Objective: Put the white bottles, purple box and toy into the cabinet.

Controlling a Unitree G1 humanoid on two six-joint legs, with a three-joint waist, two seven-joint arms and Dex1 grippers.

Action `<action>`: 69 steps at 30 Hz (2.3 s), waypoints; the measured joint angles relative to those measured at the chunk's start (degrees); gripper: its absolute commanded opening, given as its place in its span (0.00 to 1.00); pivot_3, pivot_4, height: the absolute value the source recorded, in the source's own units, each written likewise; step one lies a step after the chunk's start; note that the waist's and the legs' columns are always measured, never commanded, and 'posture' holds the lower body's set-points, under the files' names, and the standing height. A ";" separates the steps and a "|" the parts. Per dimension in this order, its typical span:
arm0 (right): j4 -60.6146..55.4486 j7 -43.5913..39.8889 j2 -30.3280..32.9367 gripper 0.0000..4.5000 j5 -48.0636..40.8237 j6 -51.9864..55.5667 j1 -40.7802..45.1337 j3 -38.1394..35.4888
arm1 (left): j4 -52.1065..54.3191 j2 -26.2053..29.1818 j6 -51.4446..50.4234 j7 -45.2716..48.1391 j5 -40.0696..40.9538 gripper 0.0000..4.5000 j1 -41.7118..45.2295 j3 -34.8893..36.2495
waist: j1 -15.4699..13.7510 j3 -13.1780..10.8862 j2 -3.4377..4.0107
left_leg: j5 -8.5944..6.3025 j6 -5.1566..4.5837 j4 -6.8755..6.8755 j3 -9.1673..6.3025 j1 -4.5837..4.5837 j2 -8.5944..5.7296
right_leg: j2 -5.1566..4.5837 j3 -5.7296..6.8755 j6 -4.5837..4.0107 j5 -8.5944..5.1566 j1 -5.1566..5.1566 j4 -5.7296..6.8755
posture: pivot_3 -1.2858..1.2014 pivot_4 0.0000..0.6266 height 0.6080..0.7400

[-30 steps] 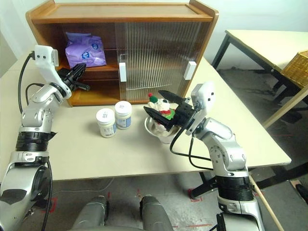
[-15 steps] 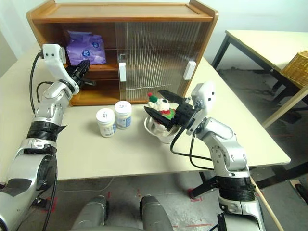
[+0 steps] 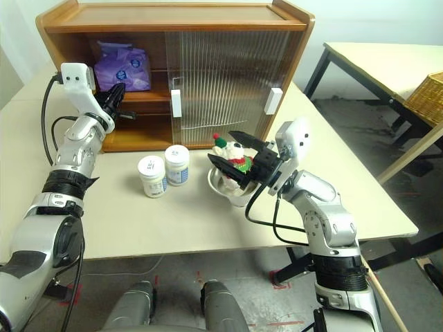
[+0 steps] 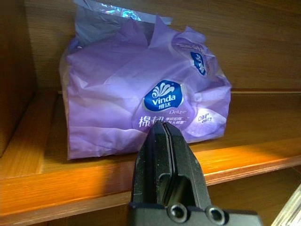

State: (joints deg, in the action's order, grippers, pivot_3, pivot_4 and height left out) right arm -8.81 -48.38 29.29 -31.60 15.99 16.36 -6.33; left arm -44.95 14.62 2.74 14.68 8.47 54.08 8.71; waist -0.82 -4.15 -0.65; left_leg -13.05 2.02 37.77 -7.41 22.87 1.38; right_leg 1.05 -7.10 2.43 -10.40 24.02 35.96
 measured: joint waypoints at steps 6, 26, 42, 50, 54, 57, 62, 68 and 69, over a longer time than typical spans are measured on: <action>0.01 -0.15 0.00 1.00 0.00 -0.01 0.00 0.00 | -1.71 -0.07 1.18 -0.40 -0.06 0.01 0.99 0.00 | 0.03 -0.02 -0.02 | -0.01 -0.01 -0.01 0.00 0.02 -0.01 | 0.01 0.00 0.02 -0.01 0.00 -0.05 | 0.51 0.13 1.00; 0.61 -0.79 0.12 1.00 0.02 -0.04 0.36 0.02 | 21.77 5.43 -6.97 28.77 16.38 0.14 -11.35 1.56 | 0.01 -0.02 -0.02 | -0.10 -0.13 -0.01 -0.02 0.15 -0.01 | 0.04 0.02 0.02 -0.01 0.02 -0.28 | 0.53 0.12 1.00; 2.09 -2.07 0.22 1.00 0.04 -0.04 1.61 0.17 | 25.57 16.79 -7.38 53.83 21.97 0.99 -26.57 2.11 | -0.26 0.01 0.04 | -0.40 0.38 -0.15 -0.18 0.57 0.32 | -0.03 -0.07 -0.13 0.05 0.63 -0.18 | 0.53 0.13 1.00; 2.06 -2.27 0.73 1.00 0.03 0.01 1.13 0.18 | 21.82 20.20 -2.83 61.50 18.14 0.99 -31.40 -0.60 | -0.29 0.04 0.08 | -0.36 0.36 -0.16 -0.15 0.83 0.82 | 0.06 -0.09 -0.42 0.07 0.95 -0.14 | 0.53 0.13 1.00; 1.90 -2.42 1.08 1.00 0.02 0.04 1.08 0.17 | 20.34 20.09 -1.18 63.08 17.14 0.99 -32.04 -1.47 | -0.29 0.04 0.08 | -0.35 0.35 -0.20 -0.15 0.92 0.91 | 0.14 -0.08 -0.60 0.07 1.18 0.06 | 0.53 0.13 1.00; 1.69 -2.59 1.66 1.00 -0.03 0.14 0.81 0.07 | 18.68 18.90 0.51 63.32 15.81 0.99 -31.99 -2.67 | -0.26 0.05 0.11 | -0.35 0.35 -0.20 -0.15 0.92 0.92 | 0.16 -0.08 -0.61 0.07 1.20 0.11 | 0.53 0.13 1.00; 0.20 -2.52 1.89 1.00 -0.32 0.68 0.52 -0.03 | 14.08 15.33 3.08 63.09 13.38 0.99 -30.95 -5.01 | -0.15 0.06 0.11 | -0.27 0.22 -0.13 -0.14 0.94 0.92 | 0.16 -0.08 -0.61 0.07 1.19 0.13 | 0.52 0.12 1.00; -1.79 -2.21 2.50 1.00 -1.83 1.93 -0.13 -0.69 | 8.71 12.72 6.65 61.94 11.65 0.99 -27.65 -5.36 | 0.13 0.07 0.12 | -0.16 0.04 -0.10 -0.11 0.95 0.92 | 0.18 -0.03 -0.59 0.06 1.18 0.14 | 0.51 0.12 1.00; -2.18 -2.21 2.58 1.00 -2.09 2.12 -0.49 -1.05 | 7.91 12.24 7.32 61.54 11.39 0.99 -27.37 -5.36 | 0.14 0.07 0.12 | -0.13 -0.01 -0.10 -0.10 0.95 0.92 | 0.19 -0.02 -0.59 0.06 1.18 0.14 | 0.51 0.12 1.00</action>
State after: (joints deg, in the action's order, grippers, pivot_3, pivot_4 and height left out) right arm -10.99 -50.59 31.87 -33.69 18.11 15.87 -7.38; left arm -37.04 26.86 10.07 76.22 19.85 26.71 3.35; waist -0.68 -4.08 -0.53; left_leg -13.17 2.01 37.67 -7.51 23.82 2.30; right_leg 1.23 -7.12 1.85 -10.34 25.20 36.09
